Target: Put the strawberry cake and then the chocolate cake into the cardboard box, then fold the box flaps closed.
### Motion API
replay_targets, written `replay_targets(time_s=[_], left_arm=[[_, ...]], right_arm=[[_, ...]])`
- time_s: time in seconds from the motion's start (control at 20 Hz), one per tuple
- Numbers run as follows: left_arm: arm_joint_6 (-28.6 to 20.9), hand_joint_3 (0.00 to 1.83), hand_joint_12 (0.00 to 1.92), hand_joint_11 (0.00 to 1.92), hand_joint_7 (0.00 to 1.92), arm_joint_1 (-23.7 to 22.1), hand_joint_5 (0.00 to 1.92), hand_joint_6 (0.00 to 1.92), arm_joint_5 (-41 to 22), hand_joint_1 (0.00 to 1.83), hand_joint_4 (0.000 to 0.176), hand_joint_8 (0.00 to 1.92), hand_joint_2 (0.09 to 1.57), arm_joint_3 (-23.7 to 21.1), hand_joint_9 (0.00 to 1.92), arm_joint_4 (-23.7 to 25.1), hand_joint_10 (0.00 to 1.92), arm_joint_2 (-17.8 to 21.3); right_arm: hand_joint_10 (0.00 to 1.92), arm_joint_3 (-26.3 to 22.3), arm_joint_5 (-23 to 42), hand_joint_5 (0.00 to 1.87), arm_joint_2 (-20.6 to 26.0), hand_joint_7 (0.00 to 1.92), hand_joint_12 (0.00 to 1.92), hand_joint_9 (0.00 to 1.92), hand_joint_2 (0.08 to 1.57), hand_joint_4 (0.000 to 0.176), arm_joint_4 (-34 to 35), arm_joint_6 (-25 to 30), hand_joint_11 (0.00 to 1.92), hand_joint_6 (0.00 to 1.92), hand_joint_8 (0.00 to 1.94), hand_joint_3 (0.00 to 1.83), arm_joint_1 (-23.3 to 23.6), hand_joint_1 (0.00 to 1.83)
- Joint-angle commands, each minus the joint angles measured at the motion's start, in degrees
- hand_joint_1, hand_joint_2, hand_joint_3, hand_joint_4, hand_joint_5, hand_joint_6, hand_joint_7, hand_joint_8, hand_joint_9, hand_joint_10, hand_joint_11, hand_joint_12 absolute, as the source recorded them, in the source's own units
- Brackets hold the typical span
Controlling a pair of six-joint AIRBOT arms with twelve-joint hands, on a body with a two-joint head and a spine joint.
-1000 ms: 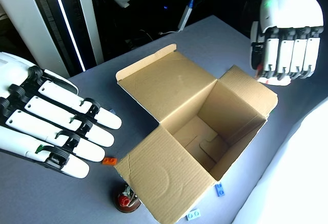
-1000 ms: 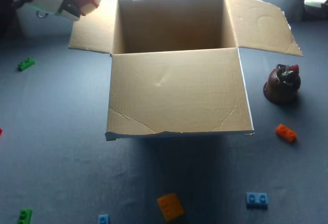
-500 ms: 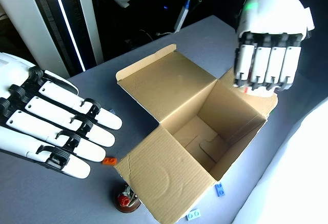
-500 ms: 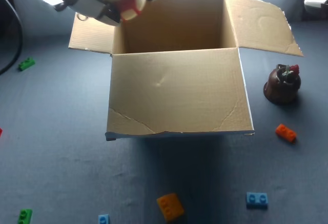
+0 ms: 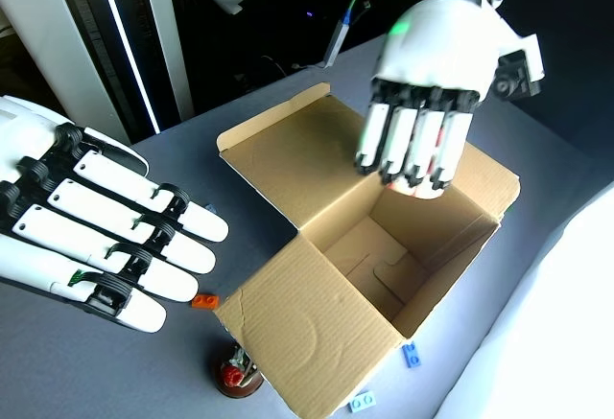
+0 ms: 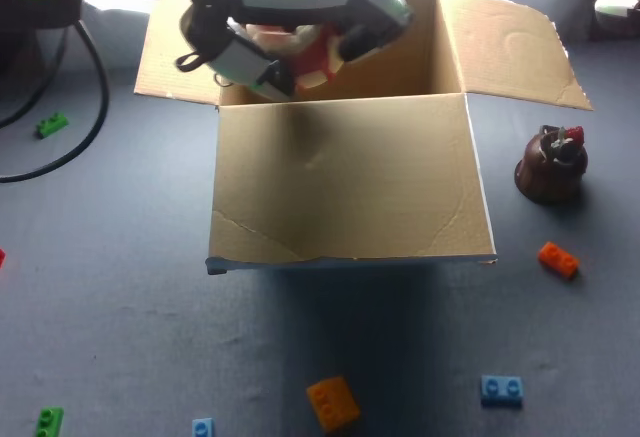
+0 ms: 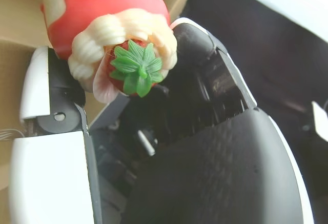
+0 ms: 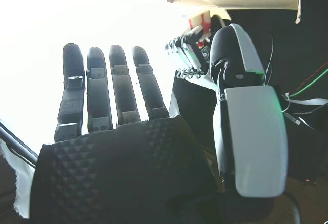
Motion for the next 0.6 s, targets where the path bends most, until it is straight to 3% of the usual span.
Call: replay_targets(time_s=[0.0,0.35,0.45,0.5,0.55], left_arm=[[0.39,0.0,1.84,0.58,0.52,-0.24,0.5,1.67,2.23,1.28,0.0,1.58,1.34,0.68,0.62,-1.85,1.74,0.01],[0.42,0.0,1.85,0.58,0.53,1.19,0.51,1.65,2.64,1.27,0.0,1.59,1.33,7.18,0.63,0.34,1.71,-4.7],[0.42,0.0,1.78,0.57,0.54,1.37,0.52,1.62,2.64,1.27,0.0,1.6,1.33,8.72,0.64,1.02,1.68,-5.72],[0.42,0.0,1.7,0.57,0.58,1.38,0.58,1.57,2.61,1.12,0.013,1.61,1.33,9.17,0.54,1.31,1.59,-6.09],[0.42,0.0,1.65,0.54,0.39,1.37,0.42,1.29,2.47,1.21,0.007,1.4,1.19,9.3,0.49,1.32,1.53,-6.26]], right_arm=[[0.0,0.15,6.74,0.16,0.67,0.15,0.74,0.16,1.17,0.0,0.74,-0.09,0.0,0.0,0.0,0.0,0.92,0.33],[0.0,0.15,6.84,0.15,0.64,0.16,0.67,0.15,1.17,0.0,0.74,-0.09,0.0,0.0,0.0,0.0,1.03,0.32],[0.0,0.15,6.84,0.14,0.64,0.16,0.64,0.16,1.17,0.0,0.74,-0.09,0.0,0.0,0.0,0.0,1.04,0.34],[0.0,0.15,6.84,0.14,0.64,0.15,0.6,0.15,1.17,0.0,0.74,-0.09,0.0,0.0,0.0,0.0,1.05,0.35],[0.0,0.15,6.84,0.13,0.63,0.14,0.58,0.15,1.17,0.0,0.74,-0.09,0.0,0.0,0.0,0.0,1.06,0.34]])
